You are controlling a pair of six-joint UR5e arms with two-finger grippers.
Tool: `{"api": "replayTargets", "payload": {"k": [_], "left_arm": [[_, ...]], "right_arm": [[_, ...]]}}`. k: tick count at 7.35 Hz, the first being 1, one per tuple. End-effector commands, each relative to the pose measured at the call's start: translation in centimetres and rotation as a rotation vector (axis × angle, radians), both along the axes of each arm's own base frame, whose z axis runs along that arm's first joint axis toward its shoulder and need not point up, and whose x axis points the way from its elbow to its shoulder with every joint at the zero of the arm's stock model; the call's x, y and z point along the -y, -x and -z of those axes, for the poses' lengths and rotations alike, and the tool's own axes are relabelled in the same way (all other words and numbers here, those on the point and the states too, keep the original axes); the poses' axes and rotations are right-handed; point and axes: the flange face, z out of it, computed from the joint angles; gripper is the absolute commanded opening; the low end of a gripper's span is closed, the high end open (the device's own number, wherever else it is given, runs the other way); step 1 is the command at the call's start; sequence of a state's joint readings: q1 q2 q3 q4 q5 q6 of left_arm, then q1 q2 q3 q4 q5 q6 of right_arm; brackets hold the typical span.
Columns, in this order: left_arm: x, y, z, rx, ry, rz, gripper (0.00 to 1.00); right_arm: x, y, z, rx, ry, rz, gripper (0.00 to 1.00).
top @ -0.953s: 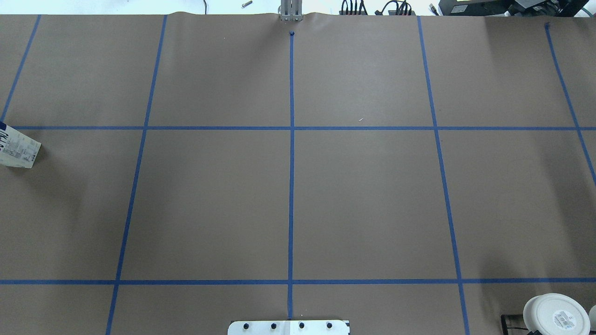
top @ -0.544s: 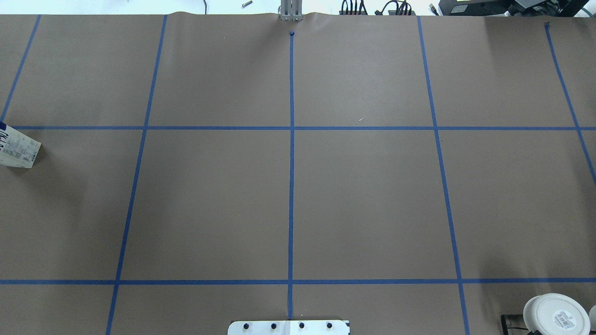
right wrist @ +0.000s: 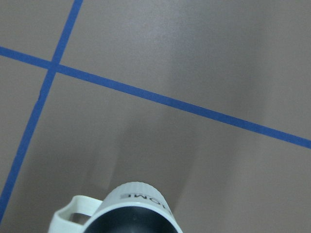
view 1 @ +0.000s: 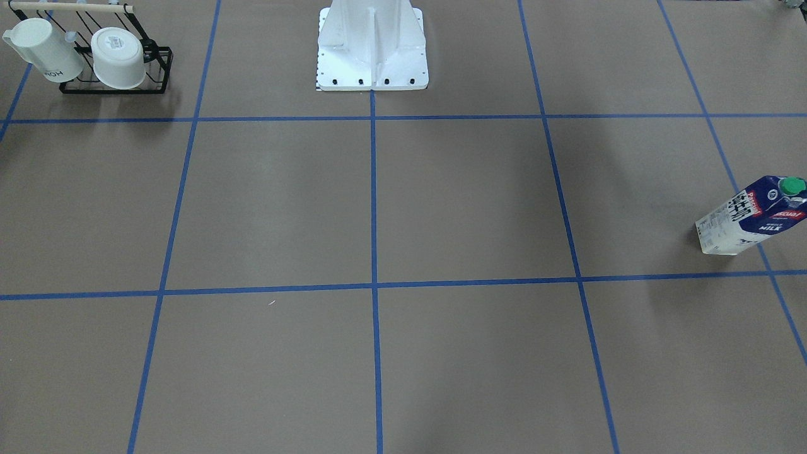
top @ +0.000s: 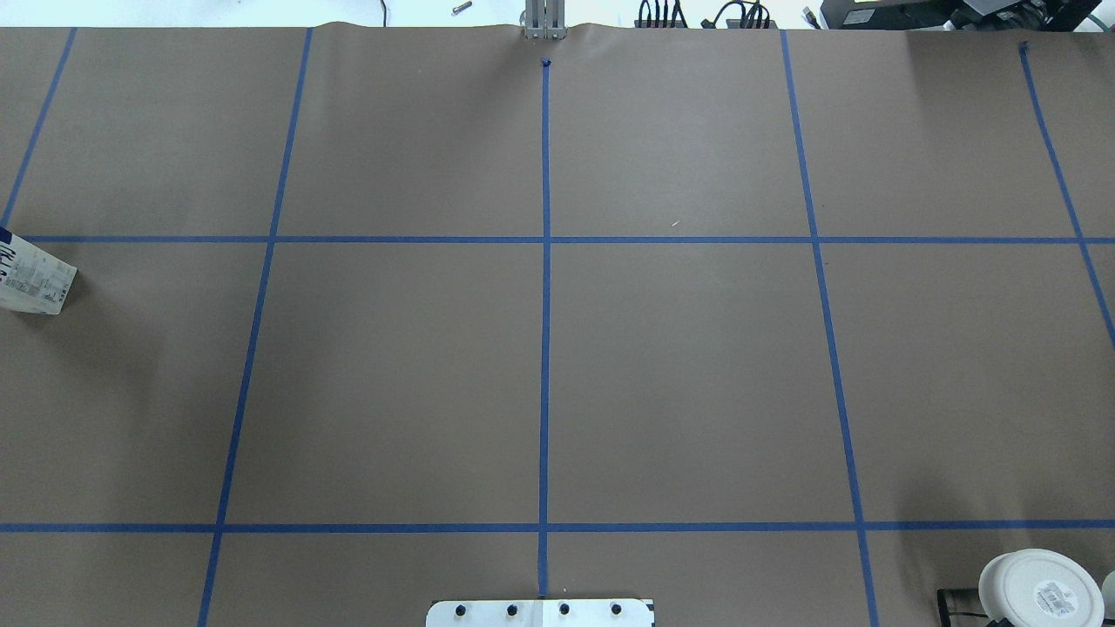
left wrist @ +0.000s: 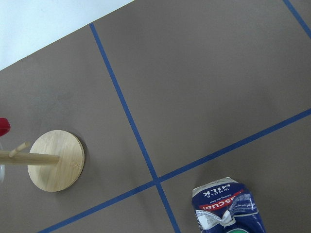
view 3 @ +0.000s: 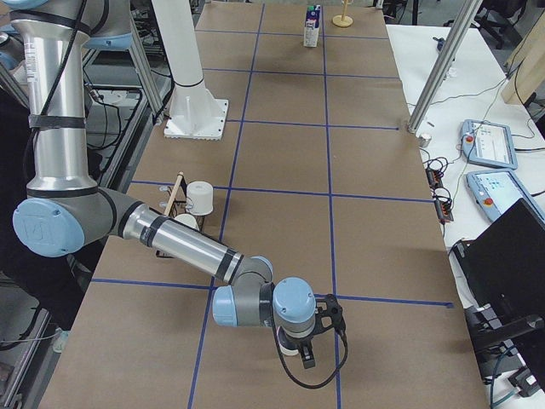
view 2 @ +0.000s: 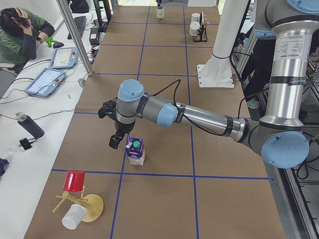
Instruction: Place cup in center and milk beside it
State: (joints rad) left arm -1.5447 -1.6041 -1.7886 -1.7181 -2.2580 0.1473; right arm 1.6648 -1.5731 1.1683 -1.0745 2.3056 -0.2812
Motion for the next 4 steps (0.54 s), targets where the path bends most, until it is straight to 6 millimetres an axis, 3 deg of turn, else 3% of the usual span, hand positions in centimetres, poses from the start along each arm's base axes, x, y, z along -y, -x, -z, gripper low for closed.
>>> {"api": "replayTargets", "payload": {"k": [1,2,3,4], "left_arm": [[0.0,0.0,-0.1,0.000,0.001,0.000,0.98],[0.0,0.0,0.0,0.000,0.000,0.000,0.98],[-0.1,0.0,0.2,0.000,-0.004,0.000,0.98],[-0.1,0.0,0.2,0.000,-0.004,0.000,0.98]], "right_arm": [[-0.7,-0.1,-1.4,-0.007,0.022,0.000,0.88],[-1.3,-0.1,-1.7,-0.006,0.025,0.003,0.60],[-1.8,0.0,-2.0,-0.008,0.017,0.003,0.17],[-1.9,0.1,-2.1,-0.007,0.020,-0.002,0.12]]}}
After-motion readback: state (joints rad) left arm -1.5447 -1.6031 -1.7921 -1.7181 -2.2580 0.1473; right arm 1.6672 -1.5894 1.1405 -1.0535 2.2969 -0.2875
